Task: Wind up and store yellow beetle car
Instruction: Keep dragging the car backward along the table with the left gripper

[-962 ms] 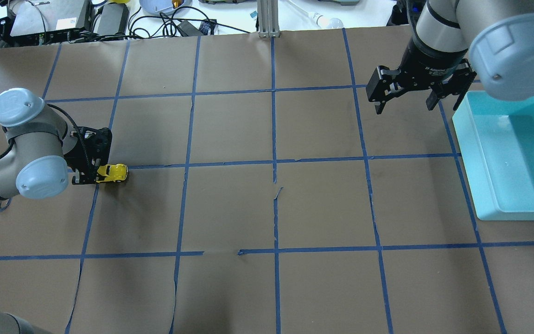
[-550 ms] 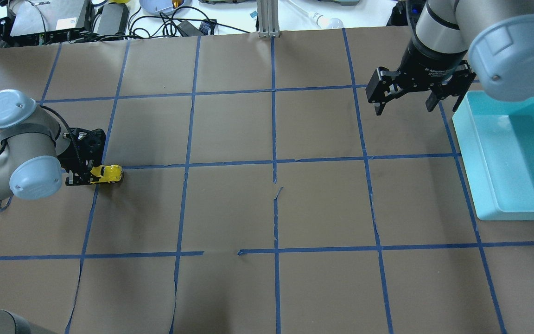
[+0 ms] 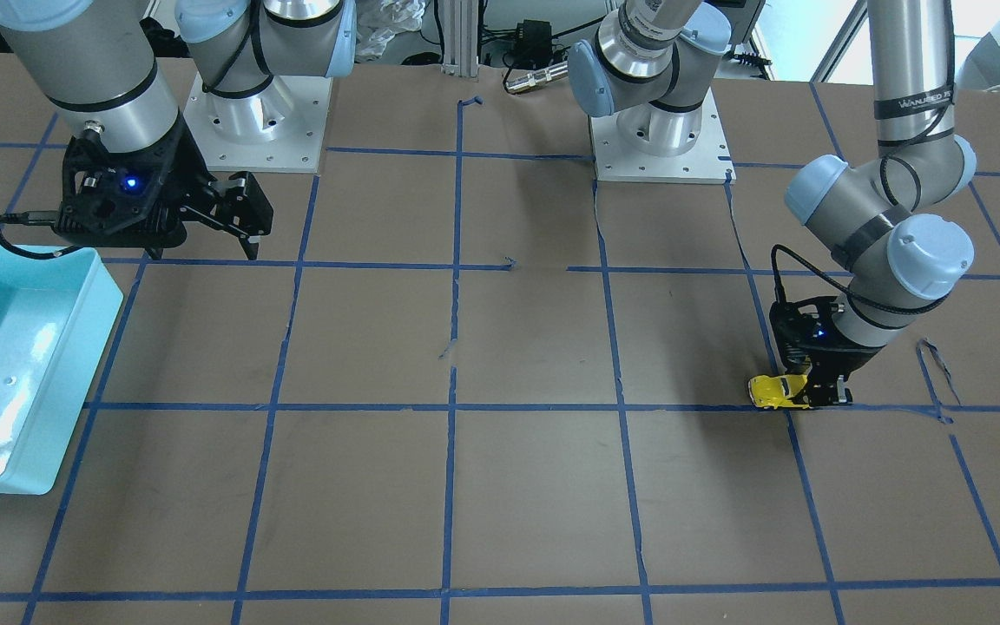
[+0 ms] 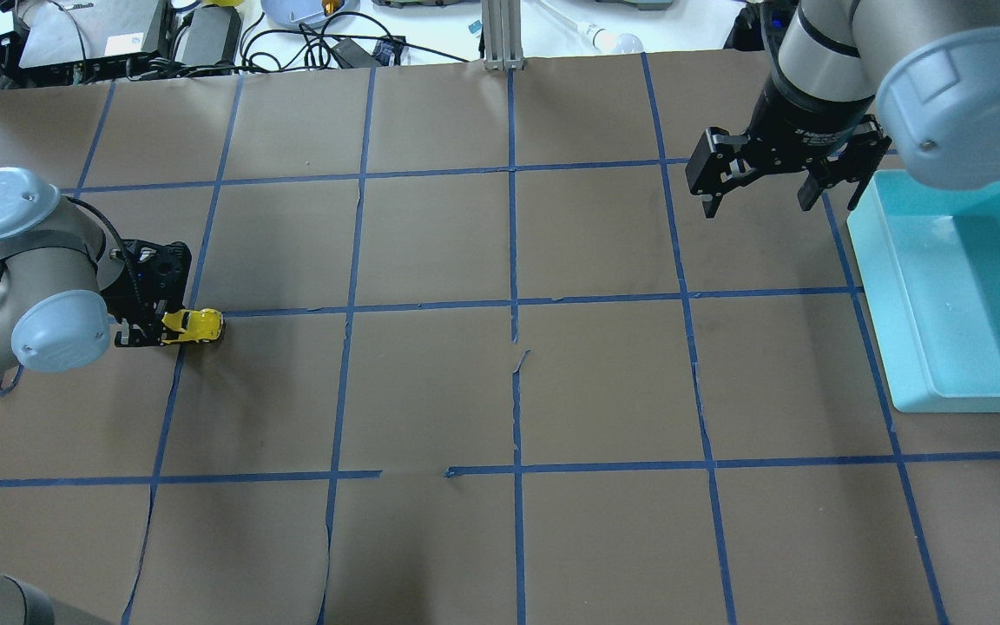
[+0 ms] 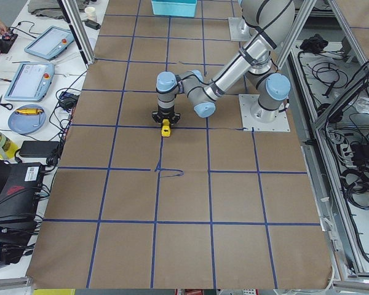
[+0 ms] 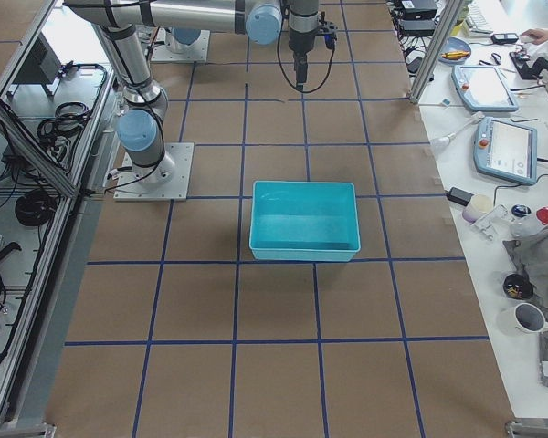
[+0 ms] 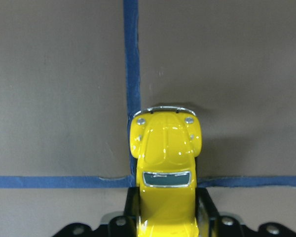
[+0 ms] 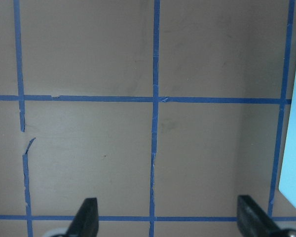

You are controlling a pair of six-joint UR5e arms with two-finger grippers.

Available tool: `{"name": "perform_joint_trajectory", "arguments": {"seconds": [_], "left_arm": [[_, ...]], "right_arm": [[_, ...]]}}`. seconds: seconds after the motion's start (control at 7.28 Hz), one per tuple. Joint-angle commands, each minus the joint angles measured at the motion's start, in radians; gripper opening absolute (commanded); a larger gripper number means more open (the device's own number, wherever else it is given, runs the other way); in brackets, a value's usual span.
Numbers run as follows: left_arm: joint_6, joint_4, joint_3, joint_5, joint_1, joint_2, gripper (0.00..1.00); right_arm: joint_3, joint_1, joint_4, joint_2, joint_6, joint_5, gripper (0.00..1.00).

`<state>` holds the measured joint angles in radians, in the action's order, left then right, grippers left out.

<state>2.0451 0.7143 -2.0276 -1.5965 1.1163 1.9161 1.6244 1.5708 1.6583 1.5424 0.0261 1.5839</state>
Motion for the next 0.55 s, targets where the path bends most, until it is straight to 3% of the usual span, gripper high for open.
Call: {"name": "perform_joint_trajectory", "arguments": {"seconds": [0.0,0.41], "left_arm": [[0.029,0.001,0.003,0.0,-0.021,0.003,0.03],[0.03,0.001,0.004,-0.006,-0.045,0.004,0.03]], "right_arm": [[0.0,0.0,0.0,-0.001,0.0,0.001,1.0],[0.0,0.0,0.0,-0.004,0.0,0.001,1.0]]}}
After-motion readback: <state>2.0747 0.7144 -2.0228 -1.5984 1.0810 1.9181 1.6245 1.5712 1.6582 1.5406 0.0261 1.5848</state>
